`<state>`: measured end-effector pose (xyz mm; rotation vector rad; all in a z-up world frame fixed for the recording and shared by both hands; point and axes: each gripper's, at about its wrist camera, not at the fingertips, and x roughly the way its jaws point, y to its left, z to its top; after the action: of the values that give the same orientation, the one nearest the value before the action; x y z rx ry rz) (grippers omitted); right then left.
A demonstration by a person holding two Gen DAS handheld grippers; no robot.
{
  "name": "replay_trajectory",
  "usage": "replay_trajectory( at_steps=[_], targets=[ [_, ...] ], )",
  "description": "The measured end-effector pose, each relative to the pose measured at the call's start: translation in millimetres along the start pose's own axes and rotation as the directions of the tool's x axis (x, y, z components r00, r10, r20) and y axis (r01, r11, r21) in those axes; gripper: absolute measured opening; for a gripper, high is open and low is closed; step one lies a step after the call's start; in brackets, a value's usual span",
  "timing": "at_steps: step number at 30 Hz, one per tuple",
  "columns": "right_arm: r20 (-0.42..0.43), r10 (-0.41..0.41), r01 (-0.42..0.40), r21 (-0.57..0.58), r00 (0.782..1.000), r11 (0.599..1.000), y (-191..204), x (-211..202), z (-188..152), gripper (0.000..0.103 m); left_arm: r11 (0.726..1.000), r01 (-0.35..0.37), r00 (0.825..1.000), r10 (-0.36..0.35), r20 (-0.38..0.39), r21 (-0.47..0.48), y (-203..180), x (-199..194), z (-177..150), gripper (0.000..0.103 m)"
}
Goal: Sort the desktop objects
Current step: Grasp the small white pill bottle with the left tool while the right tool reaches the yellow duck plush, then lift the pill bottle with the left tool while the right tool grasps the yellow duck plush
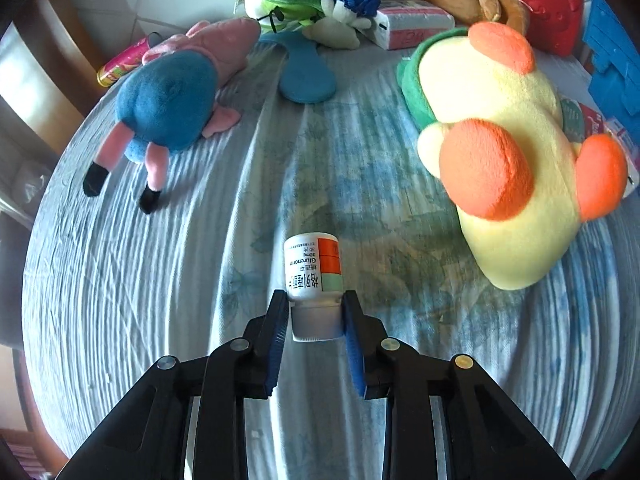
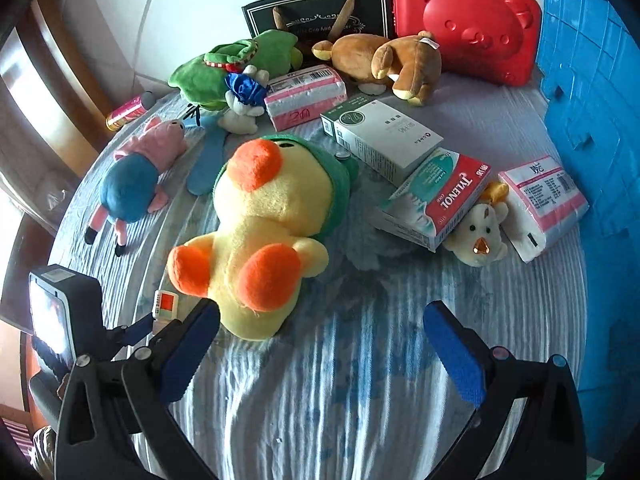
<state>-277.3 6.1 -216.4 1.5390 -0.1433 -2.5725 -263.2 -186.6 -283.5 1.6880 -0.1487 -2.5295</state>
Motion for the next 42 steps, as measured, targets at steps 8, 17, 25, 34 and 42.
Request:
replay_trajectory(
  at_steps=[8,17,25,34,42],
  targets=[
    [0.010,-0.023,0.023,0.017,1.000,1.000,32.2,11.2,32.4,0.103,0.999,0.042,0.992,-0.043,0.120,0.018,20.7,-31.5,44.4,0.027],
    [-0.093,-0.069,0.073,0.041,0.993,0.996,38.3,56.7,65.5,0.103,0.998,0.058,0.991,-0.061,0.116,0.030,25.8,-13.5,79.5,0.027],
    [-0.193,-0.087,0.094,0.027,0.977,0.995,40.4,101.5,69.8,0.103,0.996,0.084,0.993,-0.086,0.084,0.033,24.8,10.5,95.3,0.027],
    [-0.221,-0.111,0.109,-0.021,0.969,0.994,49.3,120.8,71.9,0.103,0.995,0.099,0.993,-0.100,0.061,0.021,25.8,22.0,95.9,0.027],
    [-0.168,-0.094,0.094,-0.008,0.981,0.996,46.2,121.0,67.3,0.101,0.995,0.096,0.993,-0.097,0.065,0.021,25.4,21.7,94.6,0.027]
  ],
)
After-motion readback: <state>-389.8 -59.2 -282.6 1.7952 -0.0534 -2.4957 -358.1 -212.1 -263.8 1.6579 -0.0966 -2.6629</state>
